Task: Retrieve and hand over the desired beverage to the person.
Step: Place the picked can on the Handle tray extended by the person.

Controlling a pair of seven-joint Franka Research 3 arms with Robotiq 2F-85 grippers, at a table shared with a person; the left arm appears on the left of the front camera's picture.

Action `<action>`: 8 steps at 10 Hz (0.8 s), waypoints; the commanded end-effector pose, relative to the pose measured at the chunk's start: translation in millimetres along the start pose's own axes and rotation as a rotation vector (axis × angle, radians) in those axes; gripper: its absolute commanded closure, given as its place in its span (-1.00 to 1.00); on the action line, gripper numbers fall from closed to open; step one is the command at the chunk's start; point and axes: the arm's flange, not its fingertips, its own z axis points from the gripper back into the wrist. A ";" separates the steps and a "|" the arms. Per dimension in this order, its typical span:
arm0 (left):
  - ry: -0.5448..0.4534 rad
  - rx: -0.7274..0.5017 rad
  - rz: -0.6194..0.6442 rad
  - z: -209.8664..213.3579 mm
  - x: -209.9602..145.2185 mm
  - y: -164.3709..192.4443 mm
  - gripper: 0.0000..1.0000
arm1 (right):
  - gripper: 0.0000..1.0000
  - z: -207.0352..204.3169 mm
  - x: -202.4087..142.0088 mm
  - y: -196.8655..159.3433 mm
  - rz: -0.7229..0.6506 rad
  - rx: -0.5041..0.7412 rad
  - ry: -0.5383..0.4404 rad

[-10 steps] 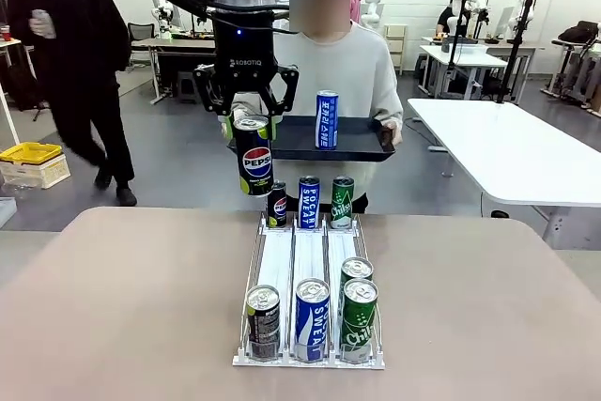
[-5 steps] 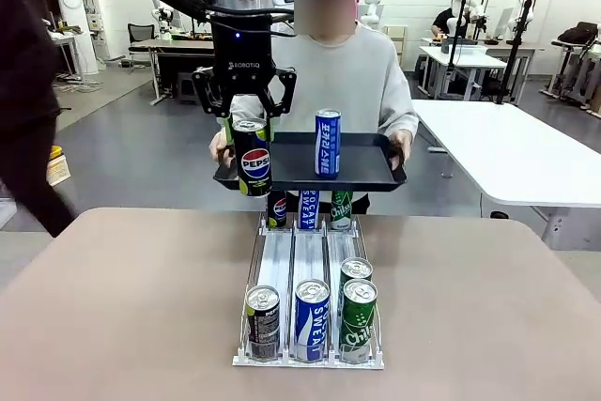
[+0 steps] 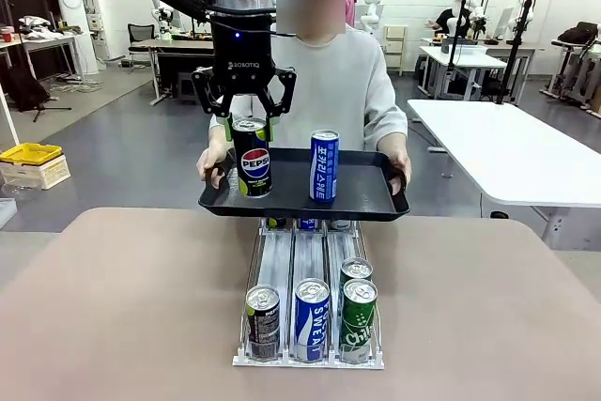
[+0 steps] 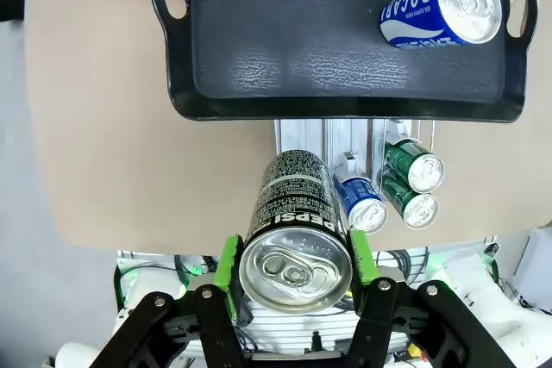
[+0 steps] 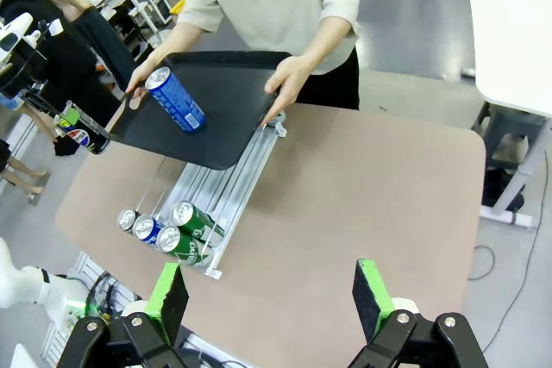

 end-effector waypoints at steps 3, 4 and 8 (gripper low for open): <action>-0.017 -0.003 0.012 3.8 -1.4 0.3 1.00 | -1.00 -2.0 1.1 -0.5 0.007 0.035 -0.004; -0.017 -0.003 0.012 3.8 -1.4 0.3 1.00 | -1.00 -2.0 1.1 -0.5 0.007 0.035 -0.004; -0.006 -0.004 0.030 -4.0 40.3 -0.2 -0.17 | -1.00 -2.0 1.1 -0.5 0.007 0.035 -0.004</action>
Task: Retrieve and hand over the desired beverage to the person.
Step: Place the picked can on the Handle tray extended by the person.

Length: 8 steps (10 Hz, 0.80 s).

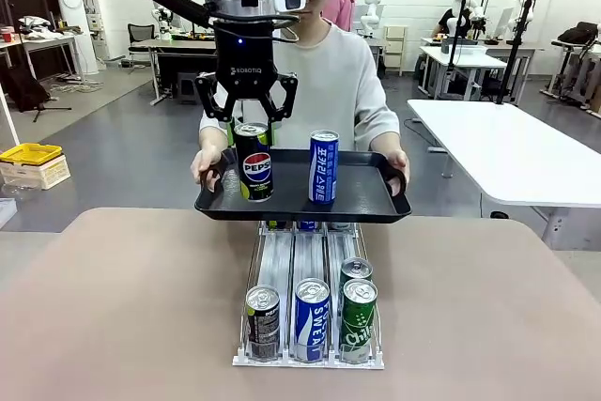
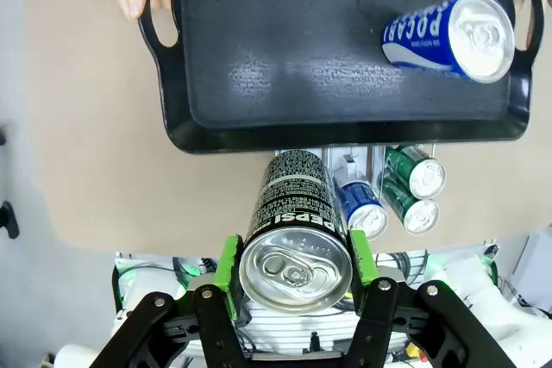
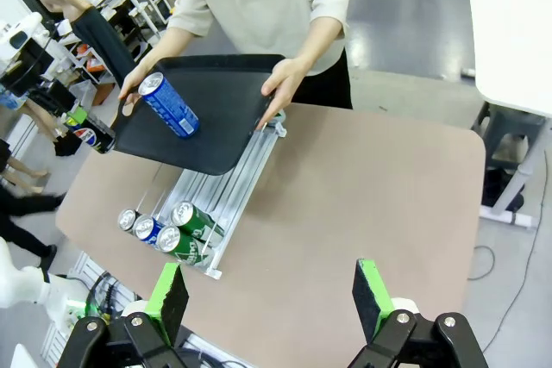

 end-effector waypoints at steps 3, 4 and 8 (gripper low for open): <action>-0.046 0.024 0.055 0.8 60.3 -0.3 -0.17 | -1.00 -2.1 1.1 -0.5 0.007 0.035 -0.004; -0.041 0.021 0.064 -4.2 78.5 -1.8 -0.17 | -1.00 -2.1 1.1 -0.5 0.007 0.035 -0.004; 0.014 -0.002 0.137 -27.8 113.6 -2.3 -0.17 | -1.00 -2.1 1.1 -0.5 0.007 0.035 -0.004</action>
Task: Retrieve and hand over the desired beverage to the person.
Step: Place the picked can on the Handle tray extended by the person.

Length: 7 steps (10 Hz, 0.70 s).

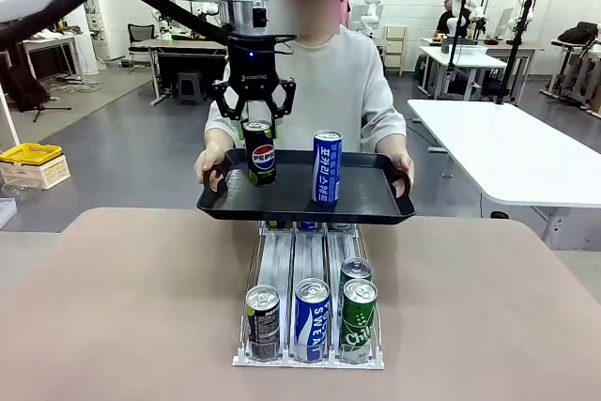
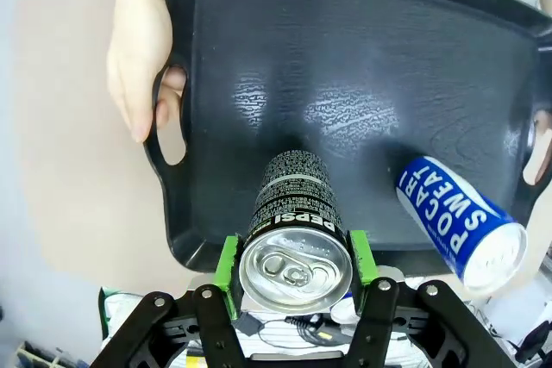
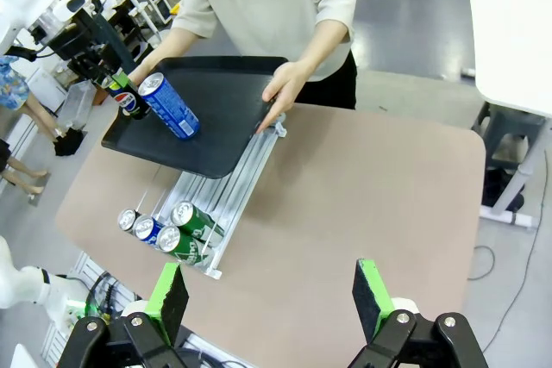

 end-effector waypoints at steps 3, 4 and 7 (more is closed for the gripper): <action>0.042 0.039 0.060 -4.7 17.1 -10.3 -0.17 | -1.00 -2.0 1.1 -0.5 0.007 0.035 -0.004; 0.047 0.048 0.063 -7.7 16.1 -11.3 -0.17 | -1.00 -2.0 1.1 -0.5 0.007 0.035 -0.004; 0.055 0.057 0.054 -9.6 19.2 -11.4 -0.17 | -1.00 -2.0 1.1 -0.5 0.007 0.035 -0.004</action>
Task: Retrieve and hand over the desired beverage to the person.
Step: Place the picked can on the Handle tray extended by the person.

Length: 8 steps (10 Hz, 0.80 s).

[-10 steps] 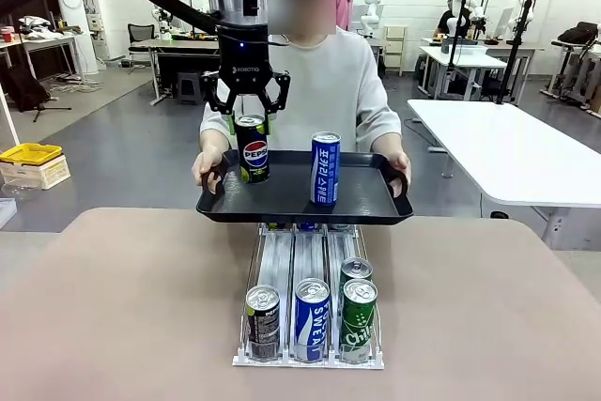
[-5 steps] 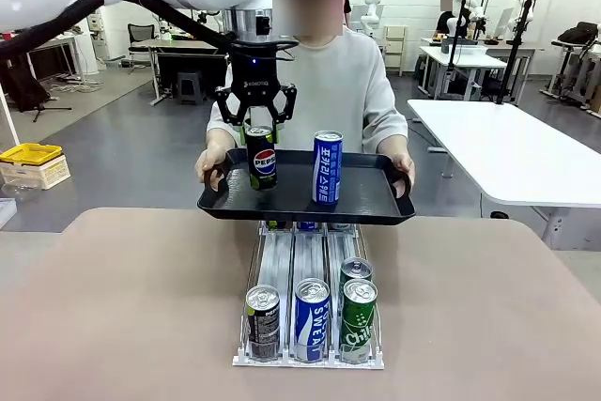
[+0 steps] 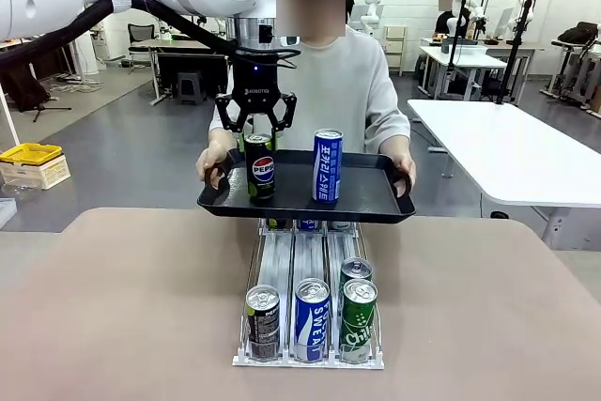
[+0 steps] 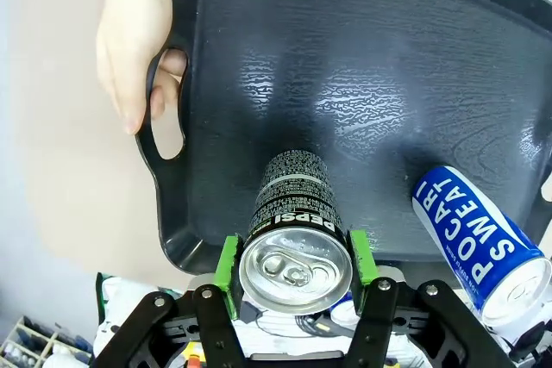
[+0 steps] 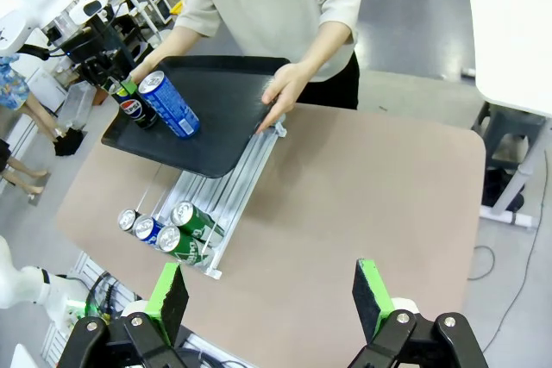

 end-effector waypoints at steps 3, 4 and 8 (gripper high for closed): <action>-0.005 0.027 0.007 11.4 6.9 -7.6 -1.00 | -1.00 -2.0 1.1 -0.5 0.007 0.035 -0.004; -0.004 0.026 0.003 11.2 7.2 -7.9 -1.00 | -1.00 -2.0 1.1 -0.5 0.007 0.035 -0.004; 0.000 0.027 -0.007 11.5 5.9 -8.1 -1.00 | -1.00 -2.0 1.1 -0.5 0.007 0.035 -0.004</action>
